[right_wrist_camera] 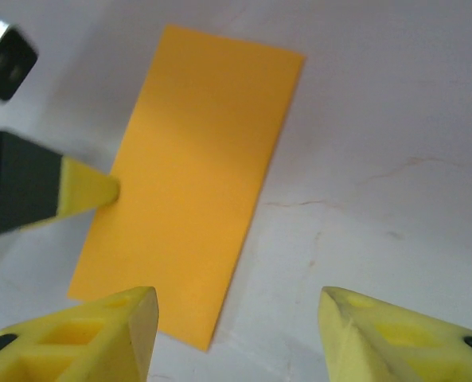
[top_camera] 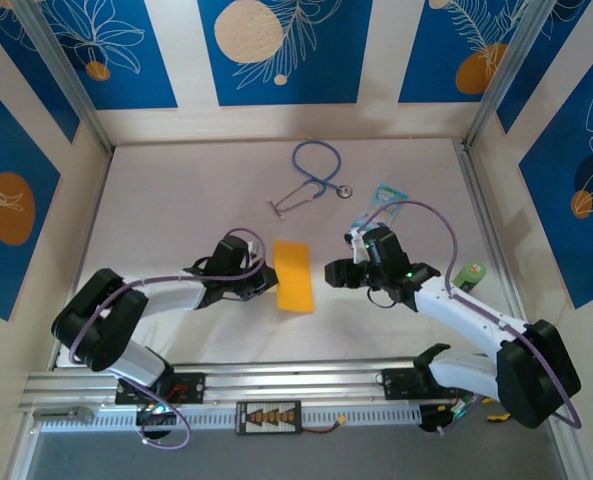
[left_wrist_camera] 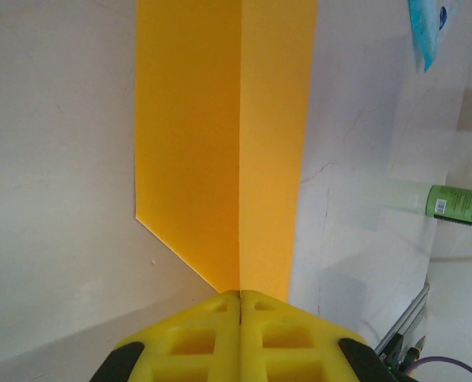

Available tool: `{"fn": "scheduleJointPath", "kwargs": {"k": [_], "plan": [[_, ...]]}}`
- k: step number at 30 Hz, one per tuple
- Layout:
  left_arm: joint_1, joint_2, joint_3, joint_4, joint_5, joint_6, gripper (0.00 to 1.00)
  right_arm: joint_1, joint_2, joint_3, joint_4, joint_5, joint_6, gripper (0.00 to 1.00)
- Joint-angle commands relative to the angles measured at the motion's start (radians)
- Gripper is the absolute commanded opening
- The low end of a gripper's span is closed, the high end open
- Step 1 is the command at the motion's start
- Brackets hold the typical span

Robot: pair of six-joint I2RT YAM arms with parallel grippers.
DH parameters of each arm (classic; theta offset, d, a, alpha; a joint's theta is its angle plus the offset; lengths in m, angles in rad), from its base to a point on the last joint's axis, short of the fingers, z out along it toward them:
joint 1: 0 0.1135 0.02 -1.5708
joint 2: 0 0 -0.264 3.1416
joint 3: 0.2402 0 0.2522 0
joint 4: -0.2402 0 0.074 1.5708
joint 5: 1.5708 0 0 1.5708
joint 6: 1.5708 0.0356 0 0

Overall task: Fold a paper plane with a square sheet of paper (pick it up from the middle)
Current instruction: Third fold the triangle at the center of the table.

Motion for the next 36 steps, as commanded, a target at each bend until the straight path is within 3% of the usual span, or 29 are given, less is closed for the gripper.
{"fn": "scheduleJointPath", "kwargs": {"k": [1,6,9,13,18,24,36], "plan": [[0.011,-0.023,-0.012,0.008,-0.015,-0.010,0.00,0.087,-0.017,-0.031,0.056,0.088,-0.146,0.55],[0.011,-0.030,-0.012,-0.002,-0.021,-0.014,0.00,0.202,-0.079,-0.093,0.139,0.180,-0.279,0.55],[0.011,-0.031,-0.012,-0.003,-0.021,-0.021,0.00,0.229,-0.117,-0.121,0.162,0.134,-0.337,0.57],[0.010,-0.033,-0.014,-0.005,-0.026,-0.031,0.00,0.264,-0.140,-0.155,0.193,0.165,-0.381,0.58],[0.010,-0.032,-0.007,-0.010,-0.032,-0.036,0.00,0.327,-0.149,-0.192,0.253,0.121,-0.479,0.69],[0.010,-0.036,-0.007,-0.012,-0.040,-0.042,0.00,0.376,-0.092,-0.169,0.248,0.113,-0.540,0.69],[0.010,-0.034,-0.017,0.020,-0.036,-0.077,0.00,0.540,0.110,-0.121,0.413,0.419,-0.599,0.67]]}}
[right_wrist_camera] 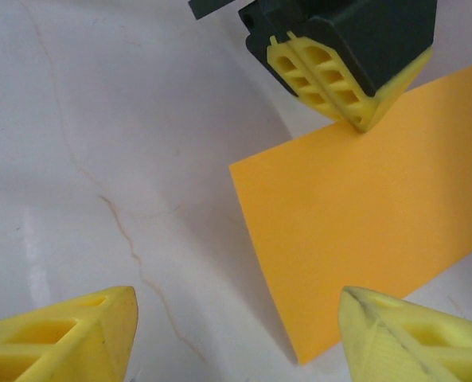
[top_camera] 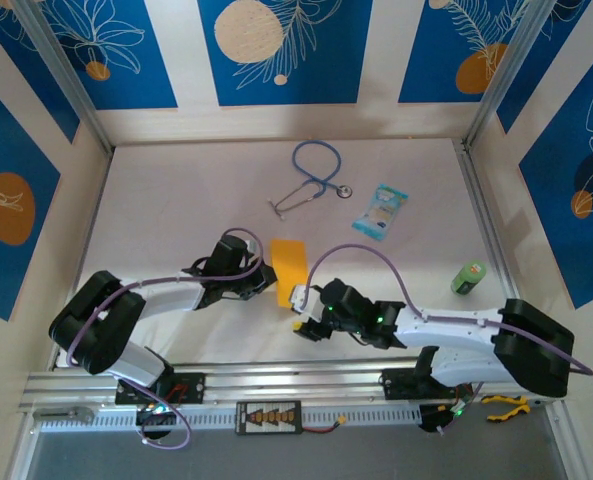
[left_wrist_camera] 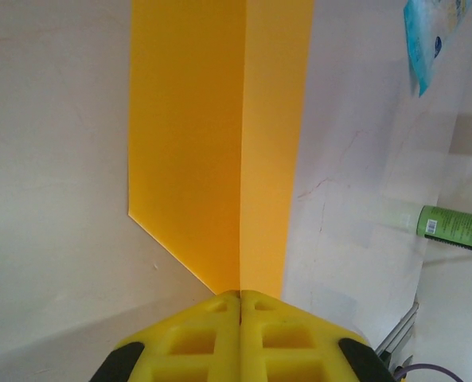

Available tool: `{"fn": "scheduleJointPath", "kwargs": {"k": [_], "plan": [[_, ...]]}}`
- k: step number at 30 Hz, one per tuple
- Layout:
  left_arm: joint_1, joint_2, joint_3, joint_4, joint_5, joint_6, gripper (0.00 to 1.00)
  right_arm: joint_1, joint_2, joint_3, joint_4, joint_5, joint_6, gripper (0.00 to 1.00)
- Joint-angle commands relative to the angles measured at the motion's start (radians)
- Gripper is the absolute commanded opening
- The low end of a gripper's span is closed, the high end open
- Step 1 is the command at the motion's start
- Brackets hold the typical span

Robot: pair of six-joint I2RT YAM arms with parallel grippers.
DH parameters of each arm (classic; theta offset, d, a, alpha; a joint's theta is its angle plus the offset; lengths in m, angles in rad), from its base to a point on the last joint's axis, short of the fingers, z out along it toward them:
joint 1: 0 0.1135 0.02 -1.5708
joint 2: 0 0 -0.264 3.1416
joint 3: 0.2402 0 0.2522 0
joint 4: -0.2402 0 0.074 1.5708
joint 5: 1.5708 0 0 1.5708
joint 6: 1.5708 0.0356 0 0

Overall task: Fold a paper plane with a square sheet of paper (pick it up from the middle)
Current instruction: Third fold the triangle at the center of the table.

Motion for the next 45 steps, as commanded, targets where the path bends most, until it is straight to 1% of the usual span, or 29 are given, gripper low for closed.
{"fn": "scheduleJointPath", "kwargs": {"k": [1,7,12,16,25,28,30,32,37,39,43,45], "plan": [[0.012,-0.017,-0.014,0.023,-0.006,-0.021,0.00,0.028,0.052,0.035,0.108,0.126,-0.017,0.67],[0.011,-0.012,-0.020,0.039,-0.007,-0.033,0.00,0.057,0.155,0.072,0.166,0.184,-0.001,0.66],[0.011,-0.012,-0.025,0.048,-0.010,-0.040,0.00,0.063,0.187,0.075,0.192,0.191,0.029,0.65],[0.010,-0.013,-0.023,0.051,-0.011,-0.041,0.00,0.079,0.217,0.052,0.268,0.201,0.043,0.65],[0.011,-0.018,-0.037,0.059,-0.010,-0.046,0.00,0.122,0.327,0.080,0.347,0.303,0.039,0.64],[0.010,-0.019,-0.039,0.061,-0.016,-0.050,0.00,0.130,0.363,0.092,0.384,0.373,0.032,0.60],[0.010,-0.018,-0.039,0.066,-0.017,-0.052,0.00,0.131,0.376,0.093,0.408,0.402,0.028,0.54],[0.010,-0.017,-0.040,0.071,-0.016,-0.055,0.00,0.132,0.380,0.094,0.418,0.403,0.031,0.50],[0.010,-0.015,-0.038,0.072,-0.016,-0.056,0.00,0.140,0.388,0.089,0.405,0.402,0.042,0.44],[0.010,-0.015,-0.038,0.073,-0.016,-0.056,0.00,0.147,0.386,0.085,0.397,0.402,0.048,0.43],[0.010,-0.015,-0.040,0.076,-0.019,-0.060,0.00,0.161,0.378,0.071,0.394,0.420,0.060,0.38],[0.010,-0.015,-0.040,0.076,-0.021,-0.061,0.00,0.163,0.371,0.064,0.397,0.430,0.071,0.34]]}}
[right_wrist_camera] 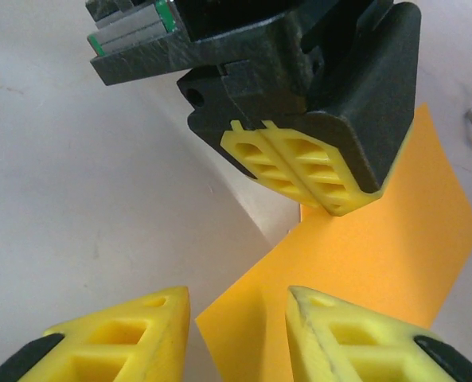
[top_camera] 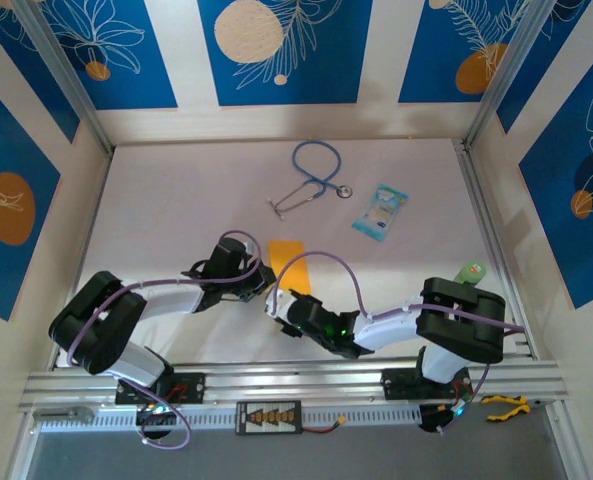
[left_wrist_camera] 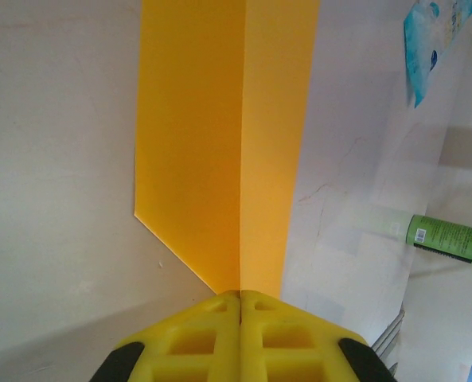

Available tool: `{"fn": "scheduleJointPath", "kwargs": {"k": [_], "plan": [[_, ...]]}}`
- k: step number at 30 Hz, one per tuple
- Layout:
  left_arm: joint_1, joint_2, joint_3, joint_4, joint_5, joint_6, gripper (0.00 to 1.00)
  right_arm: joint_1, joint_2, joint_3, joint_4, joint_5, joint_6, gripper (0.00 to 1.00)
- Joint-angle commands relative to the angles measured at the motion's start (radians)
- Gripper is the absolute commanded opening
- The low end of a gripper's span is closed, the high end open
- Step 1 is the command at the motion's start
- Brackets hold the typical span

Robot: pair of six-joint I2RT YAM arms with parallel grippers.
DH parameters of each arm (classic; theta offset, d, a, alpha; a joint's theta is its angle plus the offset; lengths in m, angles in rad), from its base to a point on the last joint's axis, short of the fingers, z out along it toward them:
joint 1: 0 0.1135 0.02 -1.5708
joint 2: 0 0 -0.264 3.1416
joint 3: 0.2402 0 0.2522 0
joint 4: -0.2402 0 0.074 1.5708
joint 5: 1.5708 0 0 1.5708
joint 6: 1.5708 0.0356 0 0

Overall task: Fold a paper plane with a square sheet of paper (pick it up from the middle)
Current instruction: Third fold the triangle at the center of the table.

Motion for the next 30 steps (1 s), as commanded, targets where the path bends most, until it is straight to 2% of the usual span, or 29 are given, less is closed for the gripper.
{"fn": "scheduleJointPath", "kwargs": {"k": [1,18,30], "plan": [[0.011,-0.015,-0.010,0.022,-0.016,-0.009,0.00,0.008,-0.006,-0.007,0.034,0.042,0.036,0.32],[0.010,-0.019,-0.010,0.012,-0.020,-0.010,0.00,0.008,-0.006,-0.017,0.055,0.055,0.056,0.23],[0.011,-0.027,-0.009,-0.001,-0.026,-0.008,0.01,-0.001,-0.020,-0.021,0.034,0.046,0.085,0.06]]}}
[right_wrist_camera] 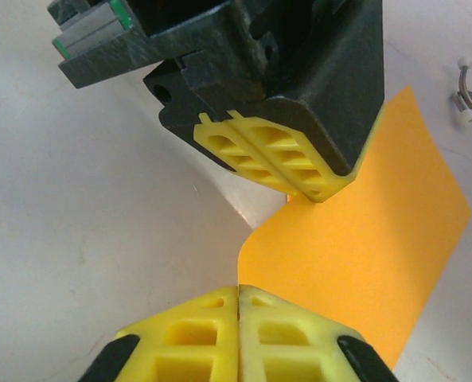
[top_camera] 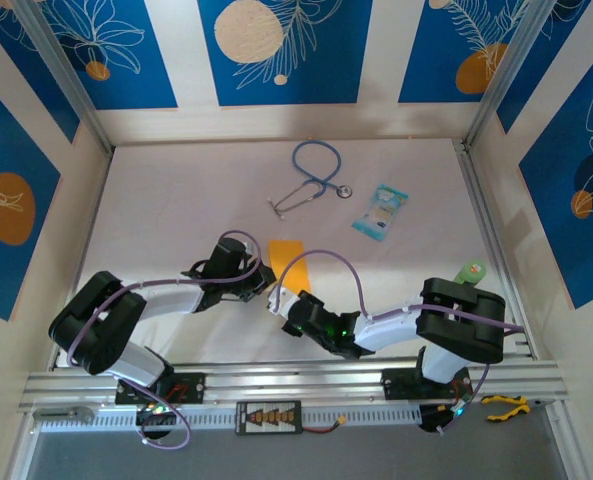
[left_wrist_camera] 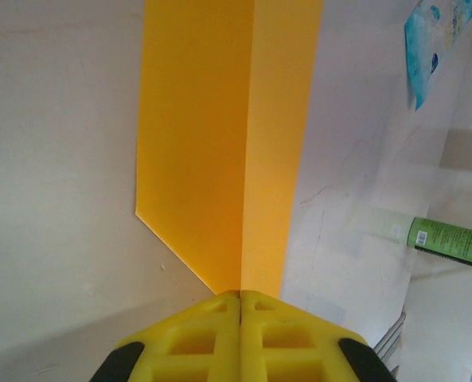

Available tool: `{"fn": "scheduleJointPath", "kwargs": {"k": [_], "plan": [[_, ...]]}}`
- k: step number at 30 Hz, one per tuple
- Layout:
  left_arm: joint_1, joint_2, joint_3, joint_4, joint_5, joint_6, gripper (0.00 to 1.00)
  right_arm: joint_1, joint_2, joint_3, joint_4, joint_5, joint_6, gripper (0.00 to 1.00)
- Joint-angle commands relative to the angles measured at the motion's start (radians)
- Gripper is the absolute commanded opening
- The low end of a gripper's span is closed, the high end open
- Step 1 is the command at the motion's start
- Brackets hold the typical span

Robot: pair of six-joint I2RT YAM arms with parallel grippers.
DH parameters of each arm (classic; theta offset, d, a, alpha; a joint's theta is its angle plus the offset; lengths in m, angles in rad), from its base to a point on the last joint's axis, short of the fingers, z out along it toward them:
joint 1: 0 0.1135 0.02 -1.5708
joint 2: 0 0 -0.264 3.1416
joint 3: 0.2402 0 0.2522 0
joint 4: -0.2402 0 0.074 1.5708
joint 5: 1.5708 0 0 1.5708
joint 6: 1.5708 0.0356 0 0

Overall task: Fold a paper plane with a square sheet of paper (pick it up from the middle)
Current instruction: Third fold the triangle at the center of the table.

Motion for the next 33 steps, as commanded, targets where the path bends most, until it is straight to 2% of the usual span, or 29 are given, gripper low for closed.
{"fn": "scheduleJointPath", "kwargs": {"k": [1,5,8,12,15,17,22,28,33], "plan": [[0.010,-0.025,-0.008,0.000,-0.020,-0.006,0.01,-0.001,-0.020,-0.012,0.020,0.017,0.026,0.05],[0.011,-0.036,-0.007,-0.013,-0.025,0.002,0.10,-0.010,-0.030,-0.019,0.016,0.000,0.033,0.01],[0.012,-0.068,0.005,-0.085,-0.055,0.031,0.27,-0.032,-0.060,-0.031,0.001,-0.065,0.055,0.00],[0.018,-0.146,0.046,-0.263,-0.138,0.098,0.43,-0.112,-0.142,-0.050,-0.063,-0.324,0.125,0.00],[0.035,-0.199,0.089,-0.382,-0.179,0.165,0.47,-0.196,-0.209,-0.062,-0.116,-0.512,0.205,0.00],[0.048,-0.218,0.121,-0.437,-0.190,0.209,0.49,-0.264,-0.241,-0.057,-0.170,-0.652,0.252,0.00],[0.087,-0.194,0.183,-0.459,-0.123,0.287,0.48,-0.361,-0.262,-0.023,-0.270,-0.854,0.328,0.00],[0.093,-0.090,0.278,-0.430,-0.008,0.343,0.40,-0.422,-0.207,0.032,-0.321,-0.974,0.428,0.00],[0.093,0.026,0.365,-0.437,0.076,0.393,0.32,-0.431,-0.157,0.075,-0.330,-1.010,0.476,0.00]]}}
